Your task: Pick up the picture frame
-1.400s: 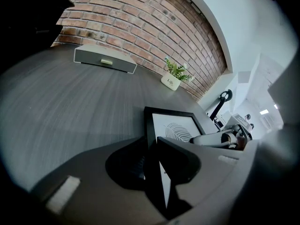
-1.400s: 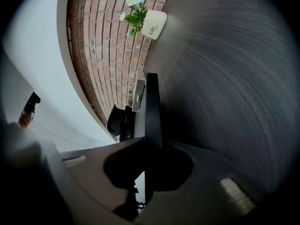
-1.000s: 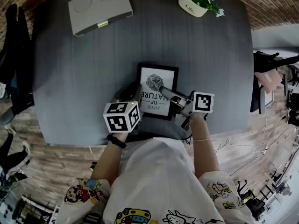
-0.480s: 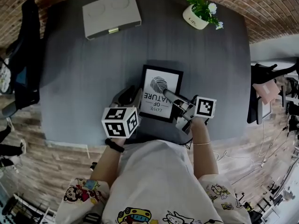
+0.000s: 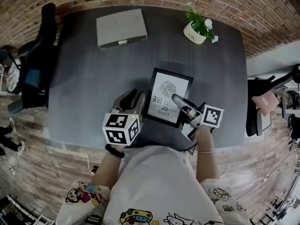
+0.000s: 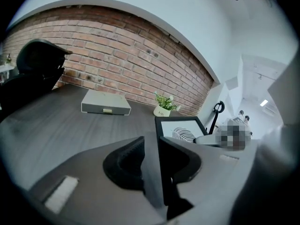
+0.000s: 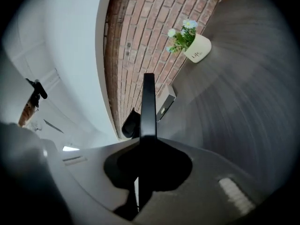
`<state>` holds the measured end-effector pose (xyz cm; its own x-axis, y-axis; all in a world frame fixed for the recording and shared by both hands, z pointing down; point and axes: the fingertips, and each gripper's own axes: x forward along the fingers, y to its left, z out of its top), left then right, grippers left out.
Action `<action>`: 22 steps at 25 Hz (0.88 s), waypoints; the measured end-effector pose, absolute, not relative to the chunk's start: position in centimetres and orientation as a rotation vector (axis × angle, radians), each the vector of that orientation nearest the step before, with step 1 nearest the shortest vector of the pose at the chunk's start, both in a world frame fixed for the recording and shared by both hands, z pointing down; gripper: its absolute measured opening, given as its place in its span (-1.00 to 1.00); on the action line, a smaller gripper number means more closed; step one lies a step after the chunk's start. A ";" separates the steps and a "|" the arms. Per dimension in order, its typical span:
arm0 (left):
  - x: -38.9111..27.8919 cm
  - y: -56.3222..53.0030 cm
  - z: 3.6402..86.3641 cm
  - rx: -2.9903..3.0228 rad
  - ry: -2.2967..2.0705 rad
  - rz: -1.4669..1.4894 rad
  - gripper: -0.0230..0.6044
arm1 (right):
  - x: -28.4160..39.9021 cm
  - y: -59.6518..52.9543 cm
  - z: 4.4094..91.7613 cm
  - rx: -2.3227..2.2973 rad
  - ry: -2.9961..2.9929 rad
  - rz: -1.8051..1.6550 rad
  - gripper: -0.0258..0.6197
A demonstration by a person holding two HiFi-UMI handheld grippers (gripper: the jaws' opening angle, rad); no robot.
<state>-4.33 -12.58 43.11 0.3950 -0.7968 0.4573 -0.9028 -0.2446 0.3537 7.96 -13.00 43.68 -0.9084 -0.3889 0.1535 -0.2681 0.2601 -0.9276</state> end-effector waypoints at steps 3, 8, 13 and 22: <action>-4.3 -12.0 41.4 2.129 -1.468 0.236 -0.60 | 8.8 -12.7 42.1 -0.710 2.513 -1.626 -0.88; -4.3 -11.1 38.7 2.183 -1.511 0.214 -0.63 | 10.0 -12.7 38.5 -0.821 2.664 -1.384 -0.88; -4.3 -9.9 36.2 2.218 -1.555 0.176 -0.69 | 11.0 -12.1 35.0 -0.879 2.724 -1.183 -0.88; -5.4 -7.9 33.0 2.257 -1.644 0.139 -0.79 | 12.2 -10.1 31.2 -1.061 2.902 -0.680 -0.88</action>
